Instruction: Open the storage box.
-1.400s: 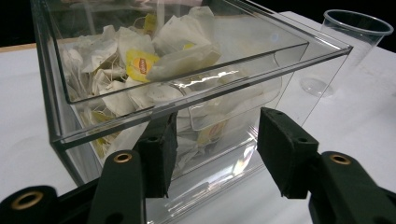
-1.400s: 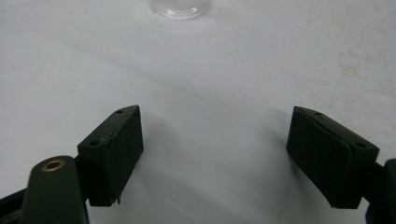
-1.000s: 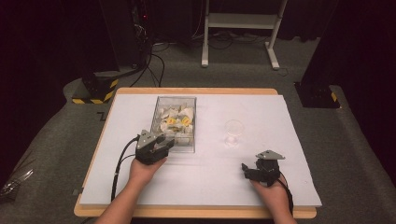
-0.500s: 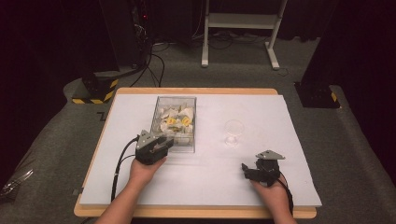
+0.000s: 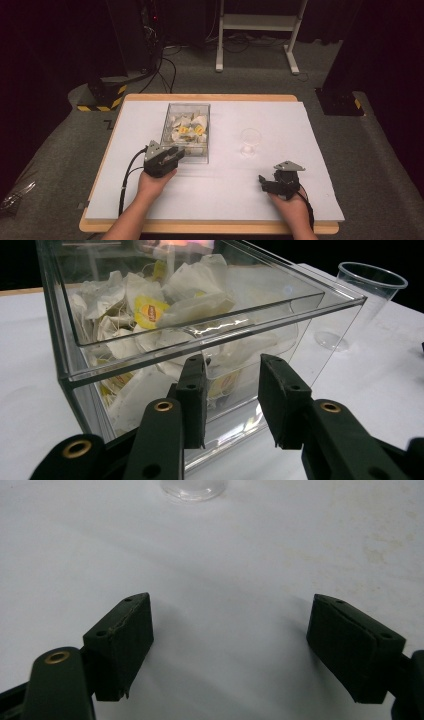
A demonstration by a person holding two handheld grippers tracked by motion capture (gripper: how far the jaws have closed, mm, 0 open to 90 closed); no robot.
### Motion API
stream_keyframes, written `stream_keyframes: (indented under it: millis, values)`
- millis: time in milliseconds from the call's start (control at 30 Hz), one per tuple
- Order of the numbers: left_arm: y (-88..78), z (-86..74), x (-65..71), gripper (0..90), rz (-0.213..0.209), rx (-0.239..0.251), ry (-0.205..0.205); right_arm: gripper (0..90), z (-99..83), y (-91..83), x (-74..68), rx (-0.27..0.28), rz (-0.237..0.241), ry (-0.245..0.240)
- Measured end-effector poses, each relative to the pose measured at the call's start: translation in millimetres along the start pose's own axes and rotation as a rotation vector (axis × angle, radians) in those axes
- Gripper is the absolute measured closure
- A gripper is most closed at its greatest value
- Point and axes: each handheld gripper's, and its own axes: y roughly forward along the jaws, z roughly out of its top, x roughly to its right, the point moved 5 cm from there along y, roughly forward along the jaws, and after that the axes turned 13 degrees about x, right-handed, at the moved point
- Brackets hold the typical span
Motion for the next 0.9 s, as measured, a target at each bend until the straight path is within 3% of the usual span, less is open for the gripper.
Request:
stream_keyframes:
  millis: [900]
  values:
    - [-12.1, -2.0, 4.0, 64.3, -0.016, 0.01, -0.009, 18.8, 0.0, -0.1, -0.1, 0.0, 0.0, -0.001]
